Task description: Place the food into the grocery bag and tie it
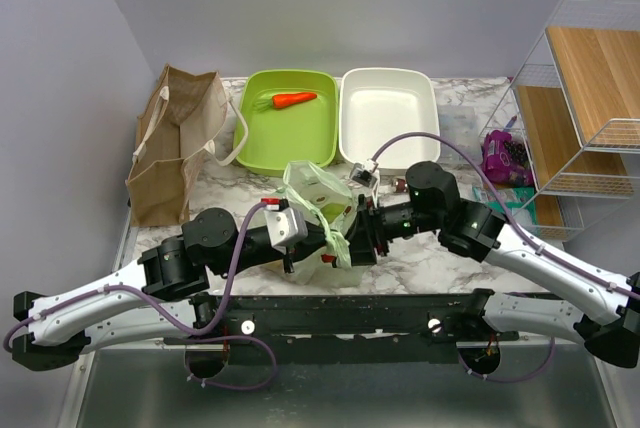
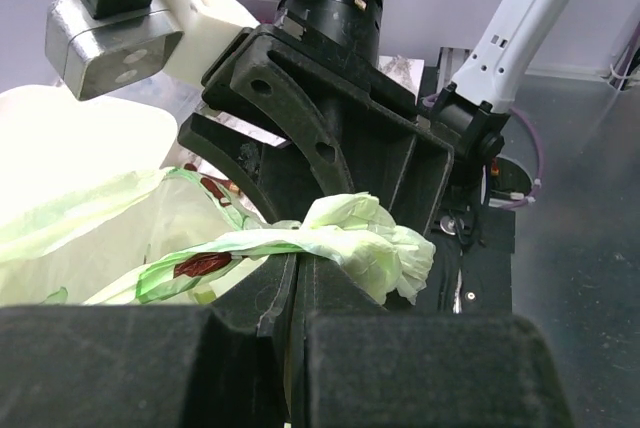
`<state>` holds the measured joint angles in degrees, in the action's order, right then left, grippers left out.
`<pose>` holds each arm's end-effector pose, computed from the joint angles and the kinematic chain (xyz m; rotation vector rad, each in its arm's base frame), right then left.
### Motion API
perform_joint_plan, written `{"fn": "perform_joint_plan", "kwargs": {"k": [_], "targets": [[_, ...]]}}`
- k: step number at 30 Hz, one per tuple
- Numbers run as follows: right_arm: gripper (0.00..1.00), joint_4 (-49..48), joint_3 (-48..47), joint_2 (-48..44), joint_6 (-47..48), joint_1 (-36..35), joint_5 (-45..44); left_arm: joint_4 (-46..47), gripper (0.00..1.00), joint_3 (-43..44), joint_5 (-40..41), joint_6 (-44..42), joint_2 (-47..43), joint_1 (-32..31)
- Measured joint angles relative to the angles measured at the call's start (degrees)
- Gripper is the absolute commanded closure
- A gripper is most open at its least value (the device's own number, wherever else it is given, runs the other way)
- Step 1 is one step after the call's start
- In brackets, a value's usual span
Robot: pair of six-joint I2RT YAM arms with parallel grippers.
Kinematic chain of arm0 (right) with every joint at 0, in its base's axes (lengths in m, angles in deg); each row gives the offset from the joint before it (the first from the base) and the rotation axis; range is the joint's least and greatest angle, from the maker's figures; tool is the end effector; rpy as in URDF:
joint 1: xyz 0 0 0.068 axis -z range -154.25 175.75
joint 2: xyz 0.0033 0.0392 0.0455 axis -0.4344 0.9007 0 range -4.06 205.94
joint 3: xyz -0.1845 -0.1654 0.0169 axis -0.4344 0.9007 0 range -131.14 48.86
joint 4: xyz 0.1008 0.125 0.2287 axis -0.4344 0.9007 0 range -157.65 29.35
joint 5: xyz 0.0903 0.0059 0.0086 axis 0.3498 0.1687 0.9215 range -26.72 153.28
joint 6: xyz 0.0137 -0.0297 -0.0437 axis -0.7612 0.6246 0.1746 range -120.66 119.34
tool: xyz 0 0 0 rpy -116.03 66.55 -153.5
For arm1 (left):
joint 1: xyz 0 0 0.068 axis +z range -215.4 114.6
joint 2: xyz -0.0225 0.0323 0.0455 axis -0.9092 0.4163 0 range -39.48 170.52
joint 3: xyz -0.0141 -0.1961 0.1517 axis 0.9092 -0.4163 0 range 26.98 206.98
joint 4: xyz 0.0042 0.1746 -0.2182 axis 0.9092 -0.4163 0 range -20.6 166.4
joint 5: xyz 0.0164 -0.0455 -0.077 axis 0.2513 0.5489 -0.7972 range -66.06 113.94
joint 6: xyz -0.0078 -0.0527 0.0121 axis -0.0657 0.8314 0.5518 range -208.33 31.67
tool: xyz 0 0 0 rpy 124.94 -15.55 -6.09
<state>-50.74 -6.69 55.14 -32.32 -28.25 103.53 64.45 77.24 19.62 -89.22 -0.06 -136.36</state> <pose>0.1341 0.2247 0.3258 -0.9554 2.0103 1.5961 0.0609 -0.1846 0.3715 1.0381 1.3267 -0.9999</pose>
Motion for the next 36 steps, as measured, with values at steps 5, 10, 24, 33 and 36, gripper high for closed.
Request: {"fn": "perform_joint_plan", "kwargs": {"k": [5, 10, 24, 33, 36], "targets": [[0.39, -5.6, 3.5, -1.5, 0.0, 0.0, -0.2, -0.6, 1.00, 0.0, 0.9, 2.0, 0.3, 0.0], [0.33, -10.5, 5.8, -3.5, 0.6, 0.0, -1.2, -0.7, 1.00, 0.1, 2.3, 4.8, 0.7, 0.0], [0.23, -28.0, 13.0, -3.7, 1.7, 0.0, -4.6, -4.0, 1.00, 4.5, 7.6, 12.5, 3.6, 0.0], [0.24, -37.4, 14.3, -1.4, 1.7, 0.0, -5.7, -3.7, 1.00, 5.2, 10.9, 18.5, 5.4, 0.0], [0.26, -38.8, 14.3, -1.0, 1.6, 0.0, -7.3, -2.8, 1.00, 5.2, 12.4, 20.8, 6.0, 0.0]]}}
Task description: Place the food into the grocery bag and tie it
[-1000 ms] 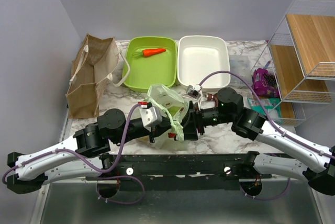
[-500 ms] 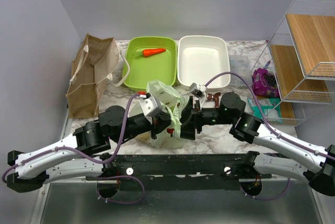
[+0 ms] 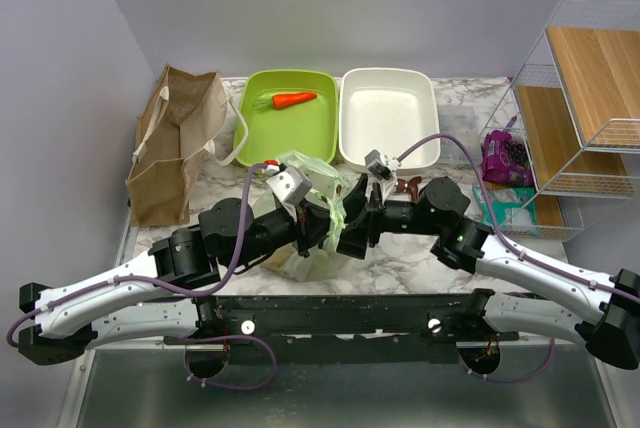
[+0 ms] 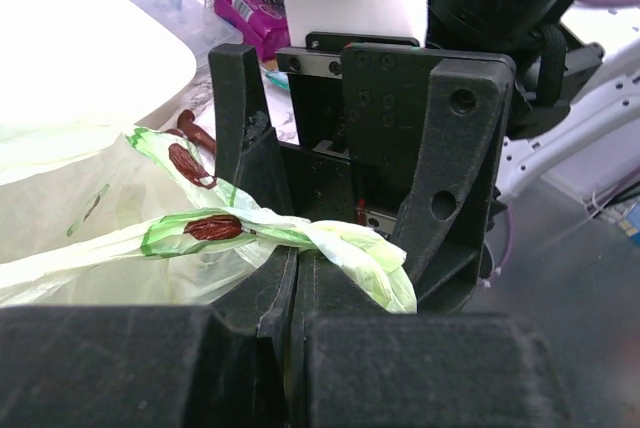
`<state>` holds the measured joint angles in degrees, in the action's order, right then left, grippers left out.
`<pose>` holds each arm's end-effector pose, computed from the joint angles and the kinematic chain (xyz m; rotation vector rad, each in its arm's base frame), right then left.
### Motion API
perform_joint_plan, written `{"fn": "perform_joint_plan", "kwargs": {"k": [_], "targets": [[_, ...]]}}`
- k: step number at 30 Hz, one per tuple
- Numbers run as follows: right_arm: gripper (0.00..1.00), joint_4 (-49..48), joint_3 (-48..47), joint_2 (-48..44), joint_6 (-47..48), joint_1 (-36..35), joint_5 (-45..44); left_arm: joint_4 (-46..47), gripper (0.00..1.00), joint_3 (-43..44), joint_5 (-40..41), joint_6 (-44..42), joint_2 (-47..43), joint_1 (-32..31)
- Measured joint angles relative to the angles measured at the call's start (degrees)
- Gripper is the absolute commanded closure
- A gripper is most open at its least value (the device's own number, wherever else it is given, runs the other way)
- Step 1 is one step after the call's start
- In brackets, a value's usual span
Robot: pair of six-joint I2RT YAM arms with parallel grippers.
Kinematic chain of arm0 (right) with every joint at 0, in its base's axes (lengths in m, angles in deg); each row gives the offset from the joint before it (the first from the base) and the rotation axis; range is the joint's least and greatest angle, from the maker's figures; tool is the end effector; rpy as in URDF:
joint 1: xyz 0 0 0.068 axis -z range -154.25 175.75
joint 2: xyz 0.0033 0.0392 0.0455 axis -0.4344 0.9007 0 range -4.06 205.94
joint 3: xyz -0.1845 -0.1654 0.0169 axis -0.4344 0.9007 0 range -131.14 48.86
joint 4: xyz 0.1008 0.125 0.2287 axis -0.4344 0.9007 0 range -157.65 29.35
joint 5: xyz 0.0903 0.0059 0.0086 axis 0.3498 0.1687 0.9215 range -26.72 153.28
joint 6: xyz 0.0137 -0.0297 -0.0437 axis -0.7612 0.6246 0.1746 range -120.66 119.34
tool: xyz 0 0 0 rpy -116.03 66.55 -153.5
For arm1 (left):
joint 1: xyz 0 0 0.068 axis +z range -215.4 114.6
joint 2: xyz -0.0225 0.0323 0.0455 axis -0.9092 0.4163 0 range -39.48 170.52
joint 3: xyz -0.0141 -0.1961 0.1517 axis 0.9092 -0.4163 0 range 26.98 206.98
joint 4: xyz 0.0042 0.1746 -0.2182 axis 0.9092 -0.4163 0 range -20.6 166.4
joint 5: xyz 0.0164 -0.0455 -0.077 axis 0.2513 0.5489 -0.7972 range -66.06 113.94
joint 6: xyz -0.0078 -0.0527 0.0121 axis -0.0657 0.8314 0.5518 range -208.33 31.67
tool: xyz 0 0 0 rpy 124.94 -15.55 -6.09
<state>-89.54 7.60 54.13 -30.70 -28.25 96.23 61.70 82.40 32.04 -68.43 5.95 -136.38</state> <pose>0.1419 0.2290 0.3059 -0.8589 1.4962 1.5593 0.0741 -0.1989 0.3793 0.6575 1.6430 -1.0712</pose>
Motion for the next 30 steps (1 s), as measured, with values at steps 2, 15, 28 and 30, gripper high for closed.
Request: {"fn": "perform_joint_plan", "kwargs": {"k": [2, 15, 28, 30], "targets": [[0.29, -1.1, 0.0, 0.0, -0.1, 0.0, -1.1, 0.7, 1.00, 0.0, 1.0, 1.2, 0.2, 0.0], [0.76, -3.8, 0.0, 0.9, -2.1, -0.8, -7.1, 3.0, 1.00, -1.6, 7.2, 3.6, -1.3, 0.2], [0.91, -0.9, -1.5, 2.3, -3.6, -0.8, -8.4, 2.1, 1.00, -3.1, 10.0, 4.2, -3.6, 0.1], [0.92, 0.6, -1.7, 2.1, -3.8, -0.8, -8.9, 1.5, 1.00, -3.2, 10.6, 4.3, -3.7, 0.1]]}}
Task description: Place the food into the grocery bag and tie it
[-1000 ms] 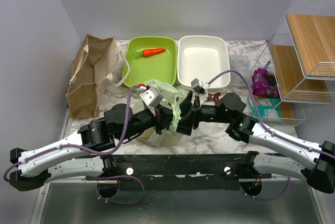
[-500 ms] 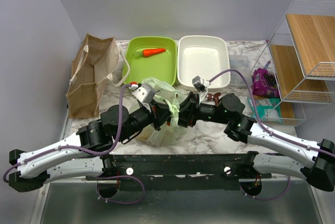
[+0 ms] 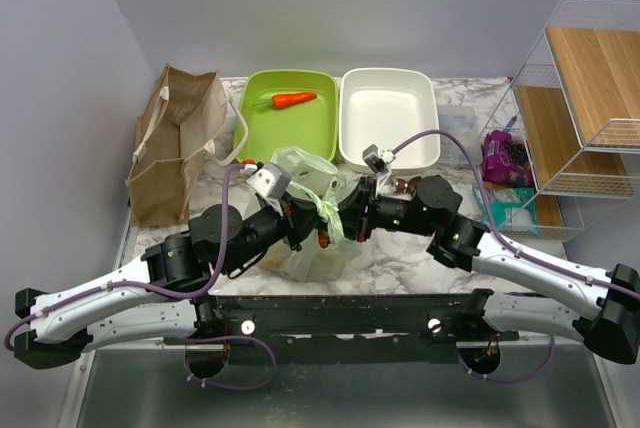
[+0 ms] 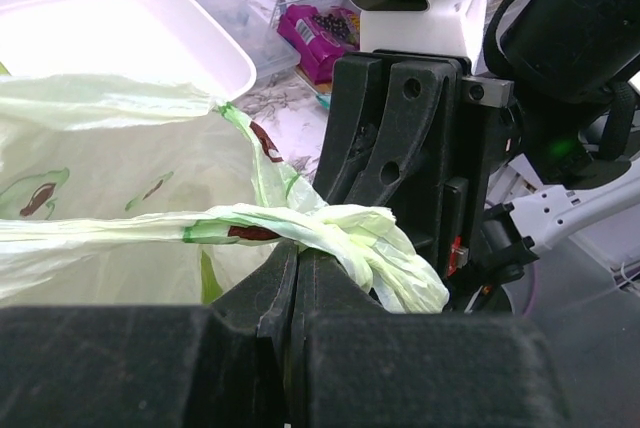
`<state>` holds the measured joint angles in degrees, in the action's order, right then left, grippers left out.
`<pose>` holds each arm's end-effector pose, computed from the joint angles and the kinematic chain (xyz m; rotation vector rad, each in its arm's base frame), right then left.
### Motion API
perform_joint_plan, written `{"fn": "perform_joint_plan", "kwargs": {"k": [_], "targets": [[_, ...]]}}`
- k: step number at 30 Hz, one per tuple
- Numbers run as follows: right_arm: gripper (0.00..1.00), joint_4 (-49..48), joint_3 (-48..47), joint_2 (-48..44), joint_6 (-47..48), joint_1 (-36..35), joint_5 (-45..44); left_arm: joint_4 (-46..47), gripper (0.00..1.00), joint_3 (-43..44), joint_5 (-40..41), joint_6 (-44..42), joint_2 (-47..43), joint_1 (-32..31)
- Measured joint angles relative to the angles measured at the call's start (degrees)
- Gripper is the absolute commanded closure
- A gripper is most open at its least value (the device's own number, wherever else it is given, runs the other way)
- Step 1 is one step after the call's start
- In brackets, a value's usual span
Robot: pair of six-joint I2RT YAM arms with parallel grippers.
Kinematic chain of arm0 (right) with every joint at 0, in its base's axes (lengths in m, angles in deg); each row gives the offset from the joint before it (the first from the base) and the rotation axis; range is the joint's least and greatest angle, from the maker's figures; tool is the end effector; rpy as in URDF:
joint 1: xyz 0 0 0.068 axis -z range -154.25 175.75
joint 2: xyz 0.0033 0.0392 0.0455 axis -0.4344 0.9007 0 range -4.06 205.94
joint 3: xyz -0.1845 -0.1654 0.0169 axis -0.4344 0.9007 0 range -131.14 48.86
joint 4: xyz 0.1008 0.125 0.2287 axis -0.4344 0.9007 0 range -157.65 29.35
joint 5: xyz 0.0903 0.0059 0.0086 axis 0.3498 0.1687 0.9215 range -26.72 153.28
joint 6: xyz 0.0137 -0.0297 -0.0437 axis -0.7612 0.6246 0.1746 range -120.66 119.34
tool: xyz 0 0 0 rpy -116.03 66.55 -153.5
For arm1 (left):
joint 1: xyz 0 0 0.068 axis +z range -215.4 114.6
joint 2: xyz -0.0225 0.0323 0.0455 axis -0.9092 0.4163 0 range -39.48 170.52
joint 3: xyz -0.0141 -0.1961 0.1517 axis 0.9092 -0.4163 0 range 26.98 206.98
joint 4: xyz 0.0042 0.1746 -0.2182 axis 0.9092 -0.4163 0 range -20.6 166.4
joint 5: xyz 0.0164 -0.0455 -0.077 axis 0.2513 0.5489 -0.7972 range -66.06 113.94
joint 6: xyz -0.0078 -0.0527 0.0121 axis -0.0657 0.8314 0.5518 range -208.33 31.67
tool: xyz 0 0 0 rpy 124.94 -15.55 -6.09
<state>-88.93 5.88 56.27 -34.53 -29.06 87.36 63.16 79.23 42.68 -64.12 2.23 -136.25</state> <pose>0.1487 0.2366 0.3068 -0.6824 1.5815 1.5131 0.0766 -0.1842 0.3744 0.4253 1.6595 -1.0023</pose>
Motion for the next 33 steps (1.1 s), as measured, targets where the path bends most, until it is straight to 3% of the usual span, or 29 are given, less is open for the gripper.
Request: {"fn": "perform_joint_plan", "kwargs": {"k": [12, 33], "targets": [[0.95, 15.0, -4.3, -3.6, 0.5, -0.4, -5.8, -1.4, 1.00, -1.9, 2.5, 0.8, -3.1, -0.2], [0.95, 26.2, -8.6, -6.3, -1.4, -0.7, -17.0, -9.1, 1.00, -2.7, 6.3, 2.3, -7.4, -0.3]]}}
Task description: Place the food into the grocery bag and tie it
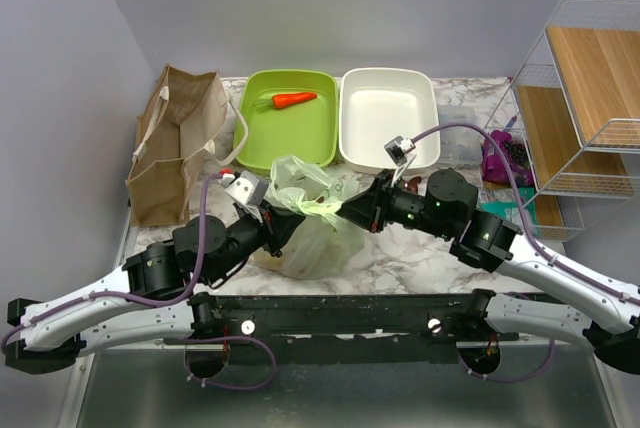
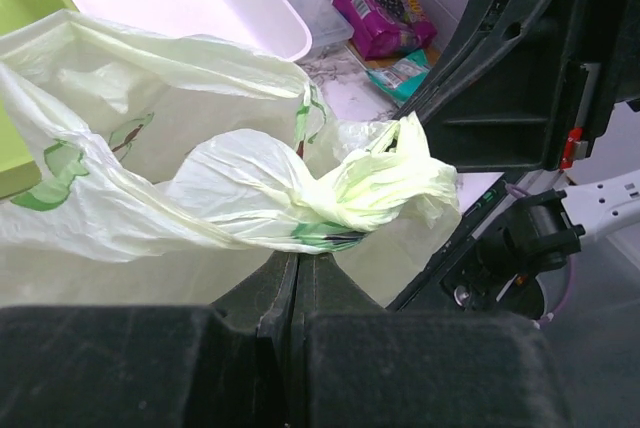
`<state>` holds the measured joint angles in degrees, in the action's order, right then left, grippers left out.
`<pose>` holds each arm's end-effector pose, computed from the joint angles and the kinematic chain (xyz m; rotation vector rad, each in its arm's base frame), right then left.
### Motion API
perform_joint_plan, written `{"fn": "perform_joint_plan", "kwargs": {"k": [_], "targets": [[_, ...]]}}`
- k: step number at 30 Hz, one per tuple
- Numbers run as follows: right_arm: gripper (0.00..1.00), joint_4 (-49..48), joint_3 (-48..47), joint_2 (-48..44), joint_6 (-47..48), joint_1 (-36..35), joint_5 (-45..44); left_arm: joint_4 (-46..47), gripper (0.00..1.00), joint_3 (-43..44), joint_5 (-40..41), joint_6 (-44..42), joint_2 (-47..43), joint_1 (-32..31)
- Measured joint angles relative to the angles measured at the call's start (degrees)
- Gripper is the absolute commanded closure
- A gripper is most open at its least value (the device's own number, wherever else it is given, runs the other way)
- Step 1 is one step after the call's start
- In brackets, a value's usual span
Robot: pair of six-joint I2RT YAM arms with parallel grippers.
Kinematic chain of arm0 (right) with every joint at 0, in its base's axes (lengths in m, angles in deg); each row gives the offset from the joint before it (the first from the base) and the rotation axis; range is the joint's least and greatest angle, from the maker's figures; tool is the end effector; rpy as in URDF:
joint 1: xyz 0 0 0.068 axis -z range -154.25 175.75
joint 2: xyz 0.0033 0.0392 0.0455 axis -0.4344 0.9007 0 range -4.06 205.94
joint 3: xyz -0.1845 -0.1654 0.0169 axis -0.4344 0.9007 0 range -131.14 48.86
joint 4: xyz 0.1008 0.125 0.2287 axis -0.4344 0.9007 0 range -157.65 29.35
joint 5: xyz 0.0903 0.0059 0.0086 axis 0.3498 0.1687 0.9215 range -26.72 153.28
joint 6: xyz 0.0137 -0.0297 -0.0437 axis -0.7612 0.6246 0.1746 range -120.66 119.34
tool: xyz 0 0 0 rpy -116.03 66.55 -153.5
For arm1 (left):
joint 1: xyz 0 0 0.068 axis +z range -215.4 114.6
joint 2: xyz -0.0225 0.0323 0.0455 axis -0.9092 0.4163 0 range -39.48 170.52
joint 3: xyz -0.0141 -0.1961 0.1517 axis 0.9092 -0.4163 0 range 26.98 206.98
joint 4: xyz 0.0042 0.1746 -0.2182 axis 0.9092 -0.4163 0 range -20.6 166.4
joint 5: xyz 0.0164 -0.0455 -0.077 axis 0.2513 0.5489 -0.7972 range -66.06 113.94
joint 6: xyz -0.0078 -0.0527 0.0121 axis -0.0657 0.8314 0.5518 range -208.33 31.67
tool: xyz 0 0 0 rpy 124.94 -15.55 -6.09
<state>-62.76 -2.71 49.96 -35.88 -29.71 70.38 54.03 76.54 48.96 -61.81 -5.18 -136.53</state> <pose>0.1413 0.2131 0.3412 -0.4290 1.8227 1.2511 0.0692 -0.1542 0.3621 0.3438 1.7332 -0.8992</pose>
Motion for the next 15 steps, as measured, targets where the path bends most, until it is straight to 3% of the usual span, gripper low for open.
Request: {"fn": "perform_joint_plan", "kwargs": {"k": [7, 15], "targets": [[0.99, 1.7, -0.5, -0.1, -0.8, 0.0, -1.9, -2.1, 1.00, -0.6, 1.0, 0.2, -1.0, -0.1], [0.99, 2.2, -0.8, -0.5, -2.1, 0.3, -16.9, -6.9, 1.00, -0.7, 4.4, 0.3, -4.6, -0.1]]}}
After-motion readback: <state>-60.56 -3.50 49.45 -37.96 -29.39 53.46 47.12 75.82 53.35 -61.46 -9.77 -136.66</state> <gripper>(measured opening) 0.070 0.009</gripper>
